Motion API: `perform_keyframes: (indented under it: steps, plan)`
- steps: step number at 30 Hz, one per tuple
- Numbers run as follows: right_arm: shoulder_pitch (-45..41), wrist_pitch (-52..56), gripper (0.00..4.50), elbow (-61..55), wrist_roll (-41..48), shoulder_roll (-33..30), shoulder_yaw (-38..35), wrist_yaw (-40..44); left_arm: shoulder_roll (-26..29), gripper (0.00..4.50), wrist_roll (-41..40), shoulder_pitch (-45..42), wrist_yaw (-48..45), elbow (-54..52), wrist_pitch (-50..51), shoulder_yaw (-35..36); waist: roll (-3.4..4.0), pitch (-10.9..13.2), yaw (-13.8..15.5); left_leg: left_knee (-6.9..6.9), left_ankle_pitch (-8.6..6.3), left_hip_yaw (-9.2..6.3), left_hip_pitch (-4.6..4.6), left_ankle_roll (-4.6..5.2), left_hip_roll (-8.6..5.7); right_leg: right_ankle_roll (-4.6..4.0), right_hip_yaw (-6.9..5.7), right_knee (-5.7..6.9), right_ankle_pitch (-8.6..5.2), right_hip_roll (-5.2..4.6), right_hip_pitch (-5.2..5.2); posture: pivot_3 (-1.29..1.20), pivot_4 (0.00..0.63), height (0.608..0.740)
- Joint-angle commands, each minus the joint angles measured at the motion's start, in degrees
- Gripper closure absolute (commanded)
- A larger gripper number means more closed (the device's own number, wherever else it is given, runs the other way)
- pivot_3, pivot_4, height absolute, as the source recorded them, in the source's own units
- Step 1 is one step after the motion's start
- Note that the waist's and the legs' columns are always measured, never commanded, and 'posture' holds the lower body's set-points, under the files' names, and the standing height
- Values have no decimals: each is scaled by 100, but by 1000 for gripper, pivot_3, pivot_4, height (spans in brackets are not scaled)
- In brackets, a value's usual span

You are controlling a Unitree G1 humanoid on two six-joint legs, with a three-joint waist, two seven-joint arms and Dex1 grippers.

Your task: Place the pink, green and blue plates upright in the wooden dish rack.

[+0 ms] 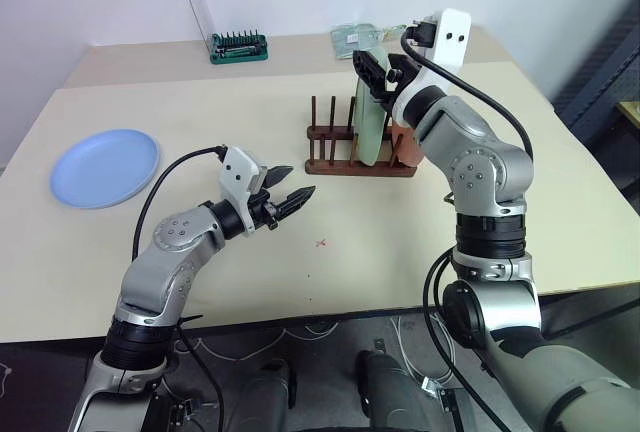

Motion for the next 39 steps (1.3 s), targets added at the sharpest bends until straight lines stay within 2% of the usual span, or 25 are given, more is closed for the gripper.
perform_keyframes:
  steps: [1,3,4,5,9,11,18,26,29,36,39]
  plan:
    - [-238,-1227,806,-518,-1259,-728,896,563,-203,1291,-30,-219,458,144,-183,552,2,1,2,0,0,0,-1,0,-1,0,0,-1,0,0,-1,0,150,740]
    - [-225,-1843,787,-566,-1713,-946,1193,756,-448,712,-86,-523,1126,526,-130,1082,0,1,10,4,0,-1,-2,0,-1,1,-2,-1,0,0,-1,0,150,740]
    - [-214,-2047,787,-565,-1811,-975,1247,830,-524,244,-65,-631,1364,663,-126,1253,-2,0,4,5,0,-1,-2,0,-1,2,-3,-1,0,0,0,0,150,740]
    - [-189,-2290,787,-617,-1956,-1044,1375,997,-607,59,-24,-782,1728,860,-156,1509,-3,0,-7,5,0,-2,-1,0,0,2,-3,0,0,0,0,0,150,740]
    - [25,-3157,787,-845,-2556,-1303,2084,1836,-582,59,768,-1664,4650,2215,-116,2946,-5,-1,-31,6,0,-2,2,-1,2,3,-4,1,0,2,0,0,150,740]
    - [142,-3296,787,-787,-2639,-1265,2161,1968,-520,59,882,-1809,5649,2475,-33,3595,-9,-3,-30,5,0,-3,4,-1,4,4,-4,0,1,3,-1,0,150,740]
    - [288,-3521,787,-620,-2840,-1075,2175,2264,-615,59,158,-1942,6134,2596,680,4556,-32,-2,195,22,1,-11,-9,-4,-9,8,-6,-4,3,-5,7,0,150,740]
    - [355,-3547,787,-611,-2973,-953,2122,2414,-466,59,-630,-2141,6116,3453,1304,5145,-43,-7,153,19,2,-14,-4,-6,-7,8,-10,-2,4,-3,9,0,150,740]
    - [333,-3527,787,-550,-3028,-927,2137,2456,-221,906,-668,-2169,5872,4111,1077,5213,-42,-7,128,15,3,-12,0,-10,-7,8,-10,0,4,-2,7,0,150,740]
    - [426,-3503,787,-595,-3094,-926,2132,2551,-53,4471,-657,-2179,5607,4203,866,4887,-44,-9,168,17,4,-12,0,-10,-8,7,-9,-1,4,-3,10,0,150,740]
    - [450,-3672,787,-513,-3288,-1004,2223,2581,-15,4471,-197,-2122,4782,3213,363,3773,-47,-7,179,16,4,-12,-1,-10,-8,8,-9,-2,4,-4,11,0,150,740]
